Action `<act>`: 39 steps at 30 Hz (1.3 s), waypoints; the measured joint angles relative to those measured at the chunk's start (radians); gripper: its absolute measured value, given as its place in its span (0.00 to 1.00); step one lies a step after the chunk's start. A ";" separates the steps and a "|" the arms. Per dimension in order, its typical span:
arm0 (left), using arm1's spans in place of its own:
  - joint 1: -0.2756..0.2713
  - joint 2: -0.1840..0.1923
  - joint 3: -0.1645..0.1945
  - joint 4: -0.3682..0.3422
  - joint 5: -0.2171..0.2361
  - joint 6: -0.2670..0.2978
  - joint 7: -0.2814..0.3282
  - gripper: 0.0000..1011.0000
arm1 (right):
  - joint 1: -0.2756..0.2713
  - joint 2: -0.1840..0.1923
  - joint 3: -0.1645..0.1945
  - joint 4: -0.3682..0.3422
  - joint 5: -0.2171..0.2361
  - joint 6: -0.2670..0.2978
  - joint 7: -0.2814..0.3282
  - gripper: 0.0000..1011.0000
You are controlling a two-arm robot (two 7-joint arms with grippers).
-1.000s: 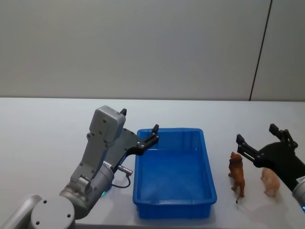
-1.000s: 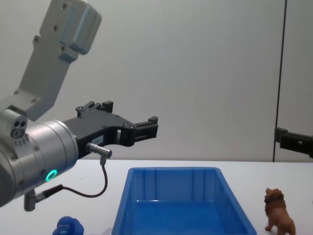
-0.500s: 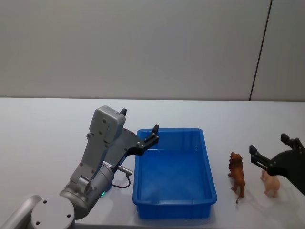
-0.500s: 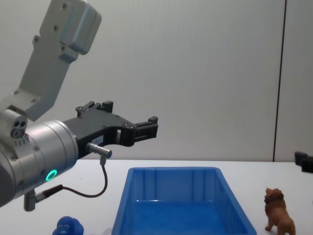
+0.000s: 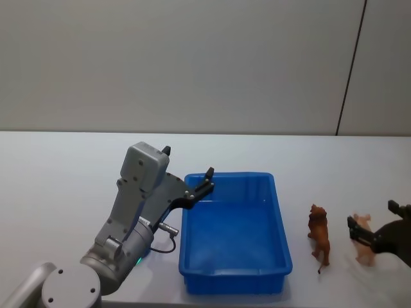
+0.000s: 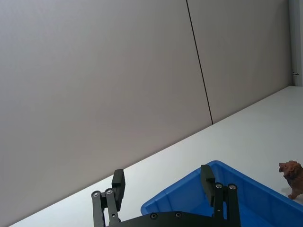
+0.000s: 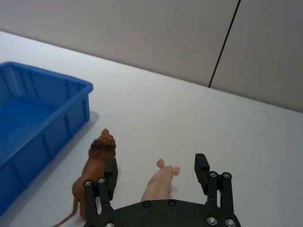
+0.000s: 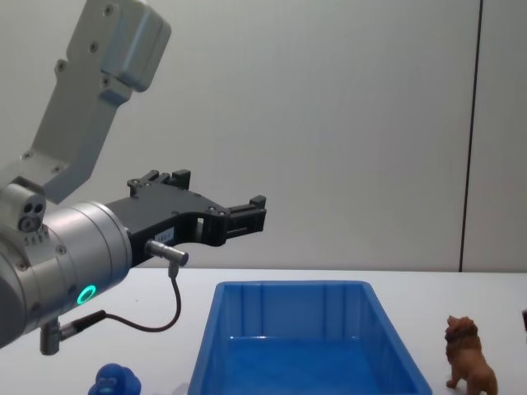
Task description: Pick up the two dolls from the table and place them into the box.
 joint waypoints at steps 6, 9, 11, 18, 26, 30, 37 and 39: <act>0.000 0.000 0.000 0.000 0.000 0.000 0.000 0.99 | 0.008 0.000 0.000 0.025 -0.011 0.041 0.009 0.99; 0.000 0.000 0.000 0.000 0.000 0.000 0.000 0.99 | 0.012 -0.001 -0.002 0.035 -0.015 0.056 0.013 0.99; 0.000 0.000 0.000 0.000 0.000 0.000 0.000 0.99 | 0.014 -0.003 -0.003 0.043 -0.019 0.070 0.017 0.99; 0.000 0.000 0.000 0.000 0.000 0.000 0.000 0.99 | 0.023 -0.008 -0.009 0.066 -0.029 0.108 0.030 0.99; 0.000 0.000 0.000 0.000 0.000 0.000 0.000 0.99 | 0.034 -0.014 -0.013 0.086 -0.032 0.151 0.045 0.90; 0.000 0.000 0.000 0.000 0.000 0.000 0.000 0.99 | 0.039 -0.017 -0.014 0.093 -0.030 0.168 0.050 0.80; 0.000 0.000 0.000 0.000 0.000 0.000 0.000 0.99 | 0.050 -0.023 -0.015 0.105 -0.021 0.199 0.052 0.59; 0.000 0.000 0.000 0.000 0.000 0.000 0.000 0.99 | 0.053 -0.025 -0.015 0.107 -0.017 0.205 0.050 0.53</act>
